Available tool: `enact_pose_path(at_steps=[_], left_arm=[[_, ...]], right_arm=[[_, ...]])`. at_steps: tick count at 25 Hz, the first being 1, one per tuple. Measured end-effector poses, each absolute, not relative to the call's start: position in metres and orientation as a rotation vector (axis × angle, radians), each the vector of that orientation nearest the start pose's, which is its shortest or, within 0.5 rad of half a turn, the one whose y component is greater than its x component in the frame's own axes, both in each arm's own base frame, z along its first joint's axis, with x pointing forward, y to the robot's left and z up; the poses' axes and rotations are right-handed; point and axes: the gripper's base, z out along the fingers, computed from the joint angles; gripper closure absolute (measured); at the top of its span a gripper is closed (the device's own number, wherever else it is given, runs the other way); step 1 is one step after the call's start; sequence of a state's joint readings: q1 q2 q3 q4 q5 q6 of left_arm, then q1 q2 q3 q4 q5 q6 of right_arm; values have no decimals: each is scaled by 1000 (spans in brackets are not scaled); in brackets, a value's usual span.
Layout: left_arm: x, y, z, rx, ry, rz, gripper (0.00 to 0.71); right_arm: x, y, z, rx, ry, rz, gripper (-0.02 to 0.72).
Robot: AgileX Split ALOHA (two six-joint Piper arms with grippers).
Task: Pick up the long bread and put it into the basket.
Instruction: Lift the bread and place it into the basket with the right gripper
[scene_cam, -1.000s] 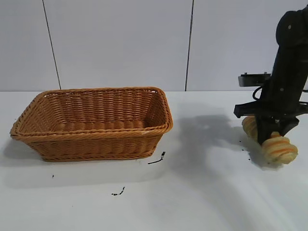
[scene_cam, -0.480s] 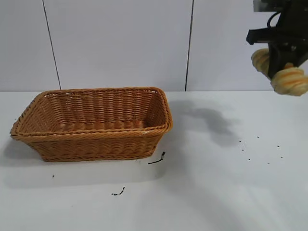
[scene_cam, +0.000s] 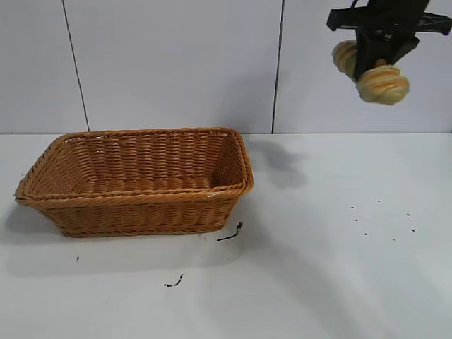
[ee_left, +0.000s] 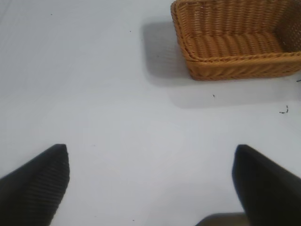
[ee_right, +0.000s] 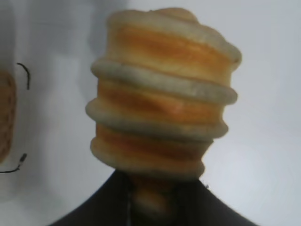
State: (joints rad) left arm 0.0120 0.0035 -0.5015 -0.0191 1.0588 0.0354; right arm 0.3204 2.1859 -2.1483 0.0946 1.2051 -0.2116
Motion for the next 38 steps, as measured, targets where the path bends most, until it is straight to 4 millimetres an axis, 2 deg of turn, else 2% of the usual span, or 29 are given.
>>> enact_pose_path(at_steps=[3,8,12,15,19,26,32,34,36,38], left_arm=[[-4,-2,278,25,2044,7,17],[-4,-2,278,25,2044,7,17],[-4,-2,278,25,2044,7,17],[-4,-2,278,25,2044,7,17],[-4,-2,278,25,2044,7,17],[-4,-2,278,25,2044,7,17],[-4,-2,278,25,2044,7,17],[-4,-2,278,25,2044,7,17],[-4,-2,278,25,2044,7,17],[-4,-2,278,25,2044,7,17]], right_arm=[[443,196,276,-886,2581,190,584],[423,255,267,-1219,2377,183,584],[410,292,262,-1469,2144,146,584],[406,311,249,-1653,1975,97,584],[411,325,221,-1798,1829,49,584],[424,335,175,-1810,1785,34,584],[424,336,170,-1814,1787,40,574],[424,336,170,-1814,1786,40,506],[424,336,170,-1814,1786,40,381],[424,336,170,-1814,1786,40,212]])
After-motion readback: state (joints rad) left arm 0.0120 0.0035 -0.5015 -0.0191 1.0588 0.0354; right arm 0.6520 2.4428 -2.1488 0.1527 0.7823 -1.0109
